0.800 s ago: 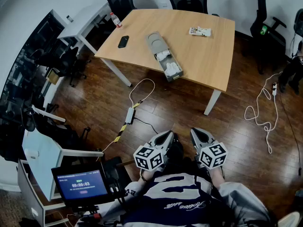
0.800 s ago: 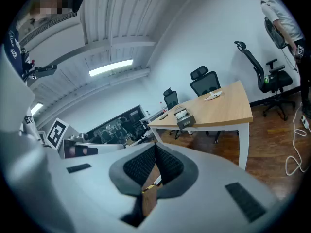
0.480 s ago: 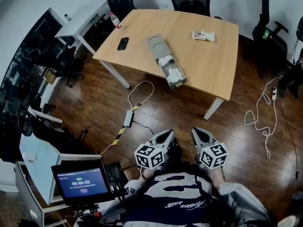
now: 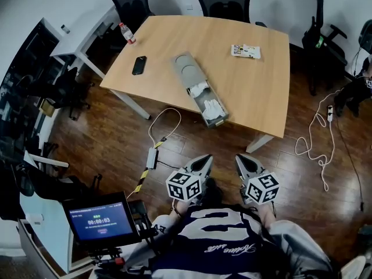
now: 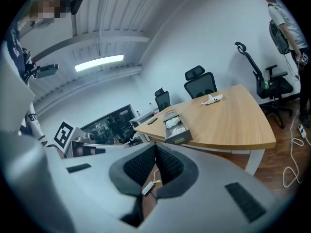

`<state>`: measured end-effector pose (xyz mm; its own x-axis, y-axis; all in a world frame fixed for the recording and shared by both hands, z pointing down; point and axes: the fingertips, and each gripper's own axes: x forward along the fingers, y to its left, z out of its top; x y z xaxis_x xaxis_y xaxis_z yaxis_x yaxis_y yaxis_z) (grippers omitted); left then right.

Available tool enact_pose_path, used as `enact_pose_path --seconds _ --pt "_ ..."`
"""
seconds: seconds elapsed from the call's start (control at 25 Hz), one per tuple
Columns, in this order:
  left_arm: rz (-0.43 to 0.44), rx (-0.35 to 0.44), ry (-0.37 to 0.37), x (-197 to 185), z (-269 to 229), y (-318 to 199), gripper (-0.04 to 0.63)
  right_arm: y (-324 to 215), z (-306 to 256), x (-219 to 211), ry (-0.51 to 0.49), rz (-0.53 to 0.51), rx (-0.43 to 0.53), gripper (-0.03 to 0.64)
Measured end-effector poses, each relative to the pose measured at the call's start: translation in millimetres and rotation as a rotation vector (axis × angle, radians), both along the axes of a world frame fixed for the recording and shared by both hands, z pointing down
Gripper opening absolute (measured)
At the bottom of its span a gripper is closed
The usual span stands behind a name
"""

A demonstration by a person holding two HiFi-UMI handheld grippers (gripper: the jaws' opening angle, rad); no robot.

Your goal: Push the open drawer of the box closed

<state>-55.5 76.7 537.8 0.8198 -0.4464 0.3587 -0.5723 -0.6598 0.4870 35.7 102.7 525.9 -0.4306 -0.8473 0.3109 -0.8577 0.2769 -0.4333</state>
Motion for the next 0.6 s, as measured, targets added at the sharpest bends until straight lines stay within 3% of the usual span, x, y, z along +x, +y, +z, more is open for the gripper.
enact_pose_path --seconds 0.4,0.6 --pt "0.055 0.005 0.001 -6 -3 -102 0.003 -91 9 -2 0.084 0.042 -0.036 -0.002" --pt "0.054 -0.008 0.004 -17 3 -108 0.003 -97 20 -1 0.094 0.07 -0.057 -0.002"
